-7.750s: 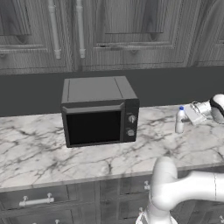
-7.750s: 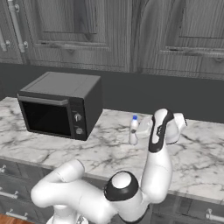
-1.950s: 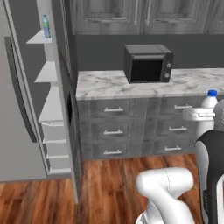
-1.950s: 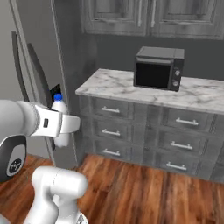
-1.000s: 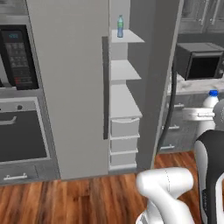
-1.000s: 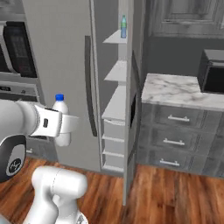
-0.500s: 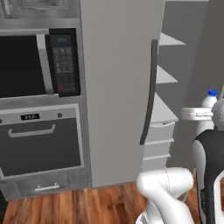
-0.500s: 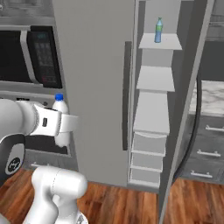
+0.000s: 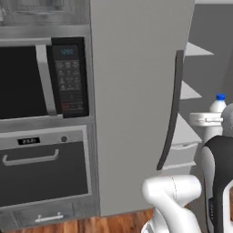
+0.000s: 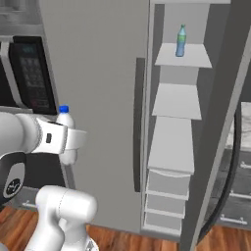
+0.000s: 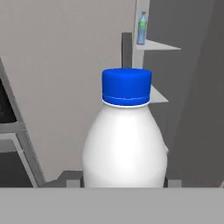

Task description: Take the bottled waters from the counter and place them in the freezer to freeze. Close the freezer door after placing the bottles.

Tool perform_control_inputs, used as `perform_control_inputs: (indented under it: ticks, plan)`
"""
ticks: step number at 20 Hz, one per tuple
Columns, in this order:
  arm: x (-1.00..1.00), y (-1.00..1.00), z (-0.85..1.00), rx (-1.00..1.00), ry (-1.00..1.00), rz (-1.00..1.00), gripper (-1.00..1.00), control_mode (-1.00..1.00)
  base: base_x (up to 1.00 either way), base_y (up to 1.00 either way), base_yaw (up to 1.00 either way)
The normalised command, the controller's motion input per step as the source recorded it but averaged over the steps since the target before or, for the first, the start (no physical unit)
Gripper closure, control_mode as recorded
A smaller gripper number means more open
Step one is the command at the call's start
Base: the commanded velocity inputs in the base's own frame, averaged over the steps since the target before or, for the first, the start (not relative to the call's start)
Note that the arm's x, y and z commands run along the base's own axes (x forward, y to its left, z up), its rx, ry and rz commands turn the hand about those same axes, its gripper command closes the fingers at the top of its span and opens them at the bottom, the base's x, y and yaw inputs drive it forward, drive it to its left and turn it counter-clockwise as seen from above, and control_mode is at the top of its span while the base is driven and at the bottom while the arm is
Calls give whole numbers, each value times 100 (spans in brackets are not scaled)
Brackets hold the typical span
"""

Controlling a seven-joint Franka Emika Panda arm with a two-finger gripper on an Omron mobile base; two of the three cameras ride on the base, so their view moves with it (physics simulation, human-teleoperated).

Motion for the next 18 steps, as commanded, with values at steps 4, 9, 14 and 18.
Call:
perform_control_inputs:
  ticks: [4, 9, 14, 18]
  plan:
    - [0, 0, 0, 0, 0, 0, 100, 100, 79, -25, 10]
    - [0, 0, 0, 0, 0, 0, 100, 100, 11, -28, 12]
    - [0, 0, 0, 0, 0, 0, 100, 100, 3, -36, 1]
    - [0, 0, 0, 0, 0, 0, 100, 100, 8, -58, 5]
